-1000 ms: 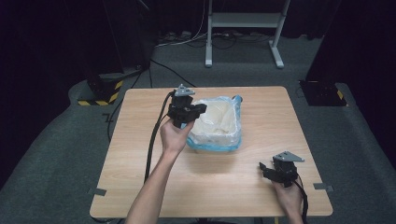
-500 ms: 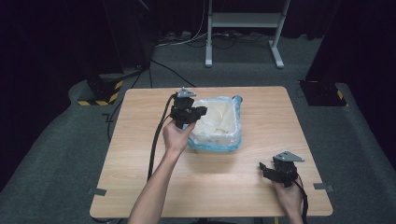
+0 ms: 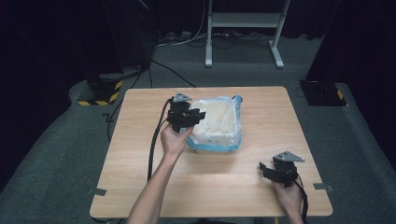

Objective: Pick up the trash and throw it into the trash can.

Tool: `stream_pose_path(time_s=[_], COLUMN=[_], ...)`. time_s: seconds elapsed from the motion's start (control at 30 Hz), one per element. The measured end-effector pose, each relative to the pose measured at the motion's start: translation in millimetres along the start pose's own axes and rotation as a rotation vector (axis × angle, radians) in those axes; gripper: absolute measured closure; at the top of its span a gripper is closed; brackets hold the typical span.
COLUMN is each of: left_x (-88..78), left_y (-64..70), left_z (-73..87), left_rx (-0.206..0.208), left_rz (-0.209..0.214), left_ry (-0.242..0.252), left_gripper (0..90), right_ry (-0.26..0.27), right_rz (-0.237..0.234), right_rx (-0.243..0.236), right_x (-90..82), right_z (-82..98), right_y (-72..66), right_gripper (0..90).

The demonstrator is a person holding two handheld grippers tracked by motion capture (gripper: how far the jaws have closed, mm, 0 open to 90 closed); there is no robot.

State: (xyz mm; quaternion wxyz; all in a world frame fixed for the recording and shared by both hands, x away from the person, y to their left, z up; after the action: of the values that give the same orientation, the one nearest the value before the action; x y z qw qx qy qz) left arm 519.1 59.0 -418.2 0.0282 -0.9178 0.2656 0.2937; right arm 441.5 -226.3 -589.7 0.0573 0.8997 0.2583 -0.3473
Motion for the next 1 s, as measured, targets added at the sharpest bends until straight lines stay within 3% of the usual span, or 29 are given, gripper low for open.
stream_pose_path(time_s=[0.2,0.5,0.7,0.83,1.0], left_x=[-9.4,-25.1,-33.5,-41.5,-49.4], left_y=[-1.2,-6.2,-8.9,-8.2,-11.5], left_z=[6.3,12.3,16.4,18.7,23.5], left_rx=[-0.008,-0.013,0.022,0.001,-0.005], left_rz=[-0.005,-0.009,-0.043,-0.025,-0.036], left_ry=[0.019,0.043,0.041,0.046,0.051], left_gripper=[53.3,48.4,47.1,48.6,49.1], right_ry=[0.0,0.0,0.0,0.0,0.0], right_rz=[0.0,0.0,0.0,0.0,0.0], right_rx=[0.0,0.0,0.0,0.0,0.0], right_x=[0.0,0.0,0.0,0.0,0.0], right_z=[0.0,0.0,0.0,0.0,0.0], right_y=[0.0,0.0,0.0,0.0,0.0], right_gripper=[34.9,34.8,34.9,34.9,34.8])
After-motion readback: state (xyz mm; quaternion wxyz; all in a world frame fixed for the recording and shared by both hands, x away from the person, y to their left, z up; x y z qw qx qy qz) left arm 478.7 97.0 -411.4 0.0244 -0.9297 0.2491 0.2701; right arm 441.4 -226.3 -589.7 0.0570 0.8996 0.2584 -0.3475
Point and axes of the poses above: each handheld gripper's, and its own axes: x roughly forward along the jaws, z roughly out of its underside, y roughly to its right, the point moved 10 cm from there along x, roughly forward along the jaws, and after that the axes turned 8 degrees about -z, right-handed, at the moved point
